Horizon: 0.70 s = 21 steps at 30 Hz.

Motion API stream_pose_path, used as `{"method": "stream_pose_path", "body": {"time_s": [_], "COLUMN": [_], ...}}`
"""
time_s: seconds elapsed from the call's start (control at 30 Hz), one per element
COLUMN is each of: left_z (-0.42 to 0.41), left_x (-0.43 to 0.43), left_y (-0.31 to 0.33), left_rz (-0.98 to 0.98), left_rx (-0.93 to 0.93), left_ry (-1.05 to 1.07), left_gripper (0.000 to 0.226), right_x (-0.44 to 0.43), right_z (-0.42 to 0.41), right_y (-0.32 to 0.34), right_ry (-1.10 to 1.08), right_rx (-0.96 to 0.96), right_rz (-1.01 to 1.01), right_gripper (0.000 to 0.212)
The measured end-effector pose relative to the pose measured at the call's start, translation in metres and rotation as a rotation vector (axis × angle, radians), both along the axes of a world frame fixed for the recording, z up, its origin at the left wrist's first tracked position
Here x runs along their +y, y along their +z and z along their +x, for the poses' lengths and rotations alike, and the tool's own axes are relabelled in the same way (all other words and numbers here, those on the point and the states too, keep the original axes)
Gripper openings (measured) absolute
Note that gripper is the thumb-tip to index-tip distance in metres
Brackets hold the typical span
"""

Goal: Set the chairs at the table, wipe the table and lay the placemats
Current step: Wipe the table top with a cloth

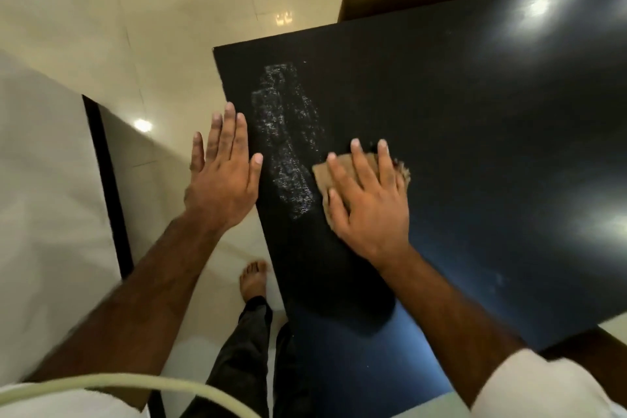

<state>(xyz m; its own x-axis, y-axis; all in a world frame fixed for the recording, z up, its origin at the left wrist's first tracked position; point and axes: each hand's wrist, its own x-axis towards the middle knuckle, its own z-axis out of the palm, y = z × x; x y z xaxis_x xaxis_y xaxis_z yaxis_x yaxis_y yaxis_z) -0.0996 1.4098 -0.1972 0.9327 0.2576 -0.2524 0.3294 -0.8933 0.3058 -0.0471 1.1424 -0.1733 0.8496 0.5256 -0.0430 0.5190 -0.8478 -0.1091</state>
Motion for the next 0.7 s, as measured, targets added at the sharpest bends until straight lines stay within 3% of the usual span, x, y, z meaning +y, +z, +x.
{"method": "stream_pose_path", "body": {"time_s": [0.2, 0.33, 0.5, 0.7], "left_z": [-0.014, -0.017, -0.022, -0.025], "left_x": [0.005, 0.010, 0.009, 0.017], "left_y": [0.004, 0.003, 0.001, 0.004], "left_rz": [0.097, 0.114, 0.087, 0.020], "left_rx": [0.040, 0.022, 0.014, 0.017], "left_ry": [-0.029, -0.021, -0.022, -0.042], "left_gripper": [0.072, 0.071, 0.073, 0.072], "right_x": [0.095, 0.142, 0.115, 0.045], "right_z": [0.119, 0.148, 0.087, -0.044], "right_y": [-0.004, -0.003, -0.002, 0.007], "right_ry": [-0.106, -0.084, 0.064, 0.072], "right_rx": [-0.007, 0.060, 0.028, 0.132], "right_rz": [0.003, -0.025, -0.022, -0.049], "right_gripper": [0.064, 0.067, 0.065, 0.065]}}
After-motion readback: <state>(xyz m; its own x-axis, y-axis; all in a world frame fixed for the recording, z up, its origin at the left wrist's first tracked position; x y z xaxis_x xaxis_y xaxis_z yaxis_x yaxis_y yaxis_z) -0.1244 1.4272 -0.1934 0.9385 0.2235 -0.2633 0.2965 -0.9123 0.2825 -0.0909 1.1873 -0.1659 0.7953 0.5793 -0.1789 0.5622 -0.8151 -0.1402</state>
